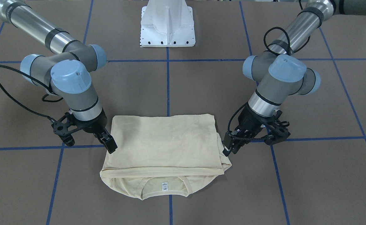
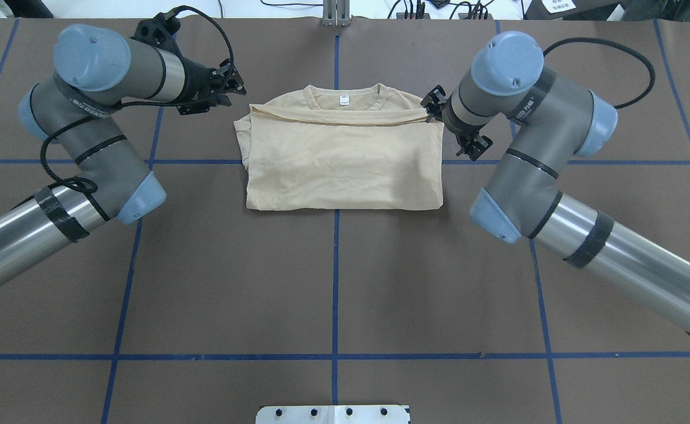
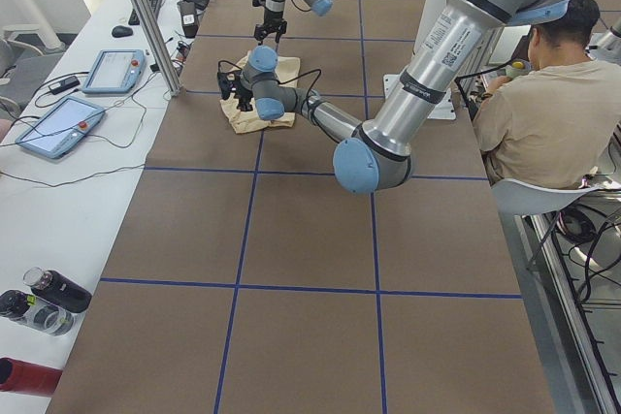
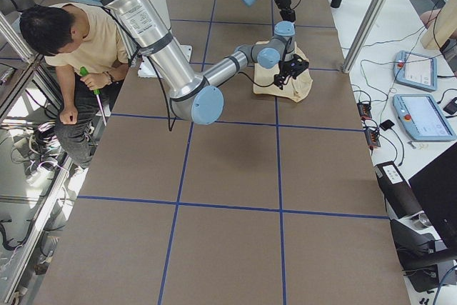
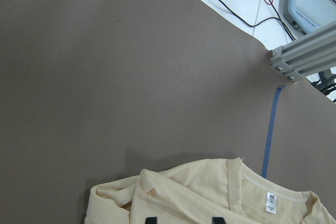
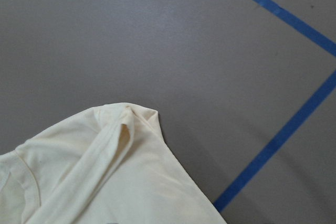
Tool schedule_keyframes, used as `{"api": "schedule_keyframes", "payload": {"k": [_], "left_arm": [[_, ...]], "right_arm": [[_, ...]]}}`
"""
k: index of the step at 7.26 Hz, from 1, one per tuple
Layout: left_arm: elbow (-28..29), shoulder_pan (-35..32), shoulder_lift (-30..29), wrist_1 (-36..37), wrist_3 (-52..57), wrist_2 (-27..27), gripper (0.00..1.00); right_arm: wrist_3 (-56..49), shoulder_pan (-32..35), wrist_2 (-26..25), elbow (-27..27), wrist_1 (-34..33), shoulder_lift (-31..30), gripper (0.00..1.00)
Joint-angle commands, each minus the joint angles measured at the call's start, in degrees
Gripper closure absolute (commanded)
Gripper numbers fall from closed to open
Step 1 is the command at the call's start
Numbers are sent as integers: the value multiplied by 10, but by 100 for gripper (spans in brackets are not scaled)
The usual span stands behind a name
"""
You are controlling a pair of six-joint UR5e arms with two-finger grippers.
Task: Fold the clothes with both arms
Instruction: 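Raise the left gripper away while the right gripper moves to the folded shirt's side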
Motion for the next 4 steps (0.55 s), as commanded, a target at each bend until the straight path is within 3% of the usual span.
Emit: {"api": "schedule_keyframes", "payload": {"k": [1,4], "left_arm": [[-24,1,13,0,1,1,54],[-25,3,13,0,1,5,54]], "right_arm": [[79,-39,-35,98,-1,-77,7],[155,-100,-51,94,0,-85,8]]}}
